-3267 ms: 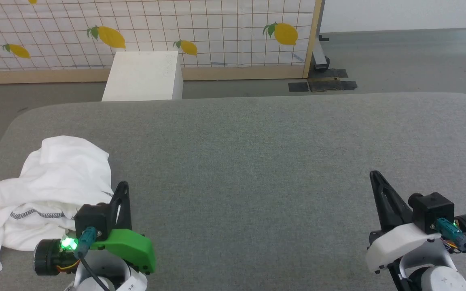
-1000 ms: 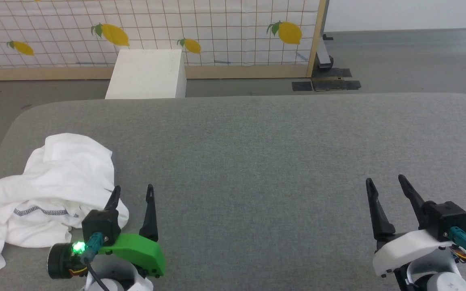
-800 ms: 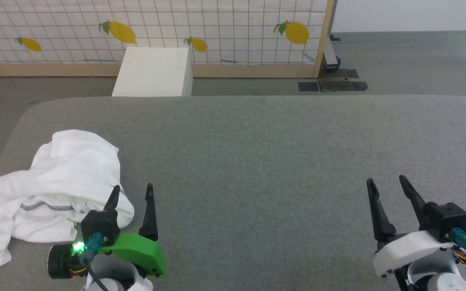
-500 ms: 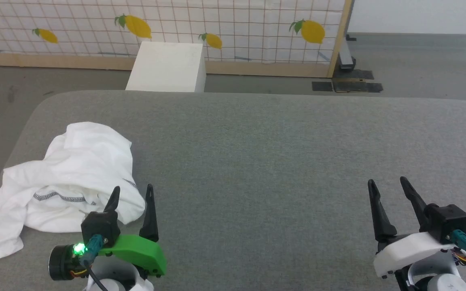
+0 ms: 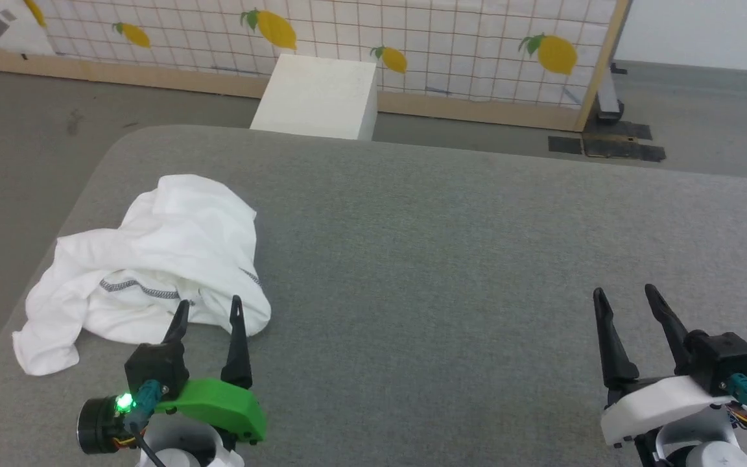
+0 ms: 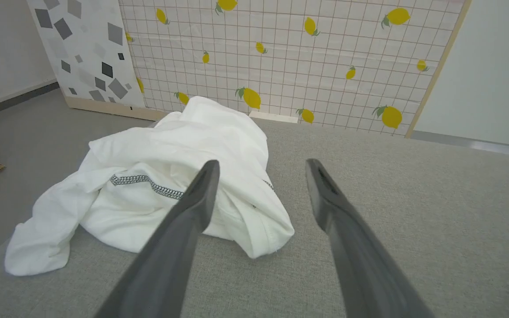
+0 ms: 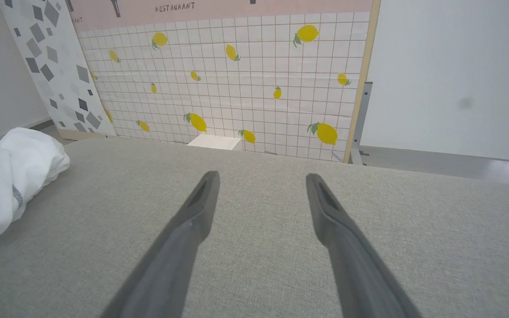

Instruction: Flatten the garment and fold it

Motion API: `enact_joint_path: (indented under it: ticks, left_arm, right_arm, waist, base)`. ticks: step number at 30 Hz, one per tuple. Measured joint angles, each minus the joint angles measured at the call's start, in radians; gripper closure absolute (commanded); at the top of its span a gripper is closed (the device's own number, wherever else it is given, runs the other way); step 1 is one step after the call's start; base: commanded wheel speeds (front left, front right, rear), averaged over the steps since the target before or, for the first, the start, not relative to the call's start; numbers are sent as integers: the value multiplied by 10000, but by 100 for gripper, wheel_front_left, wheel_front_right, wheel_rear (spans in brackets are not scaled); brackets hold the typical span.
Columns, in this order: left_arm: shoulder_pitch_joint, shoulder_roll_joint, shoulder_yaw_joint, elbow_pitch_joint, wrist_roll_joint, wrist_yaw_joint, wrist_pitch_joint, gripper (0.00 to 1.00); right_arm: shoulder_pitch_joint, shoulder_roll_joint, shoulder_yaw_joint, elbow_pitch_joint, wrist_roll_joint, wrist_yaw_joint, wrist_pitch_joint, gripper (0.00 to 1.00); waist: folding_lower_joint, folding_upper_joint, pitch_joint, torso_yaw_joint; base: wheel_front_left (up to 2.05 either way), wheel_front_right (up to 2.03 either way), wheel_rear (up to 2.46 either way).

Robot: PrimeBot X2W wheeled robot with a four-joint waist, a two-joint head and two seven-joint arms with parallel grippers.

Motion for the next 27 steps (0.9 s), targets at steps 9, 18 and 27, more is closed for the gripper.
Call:
enact_joint_path:
  ticks: [9, 18, 27]
  left_arm:
    - [4, 0, -29, 88, -199, 86, -198, 0]
    - [11, 2, -61, 211, -405, 180, -412, 0]
    - [14, -2, -127, 280, -537, 311, -593, 0]
  right_arm:
    - [86, 0, -13, 117, 102, 0, -176, 0]
    - [199, 0, 0, 259, 297, 0, -320, 0]
    - [244, 2, 13, 314, 447, 0, -483, 0]
  waist:
    - [0, 0, -34, 686]
    - [0, 0, -24, 1441]
    - [0, 0, 23, 2050]
  base:
    - [0, 0, 0]
    - [0, 0, 0]
    - [0, 0, 0]
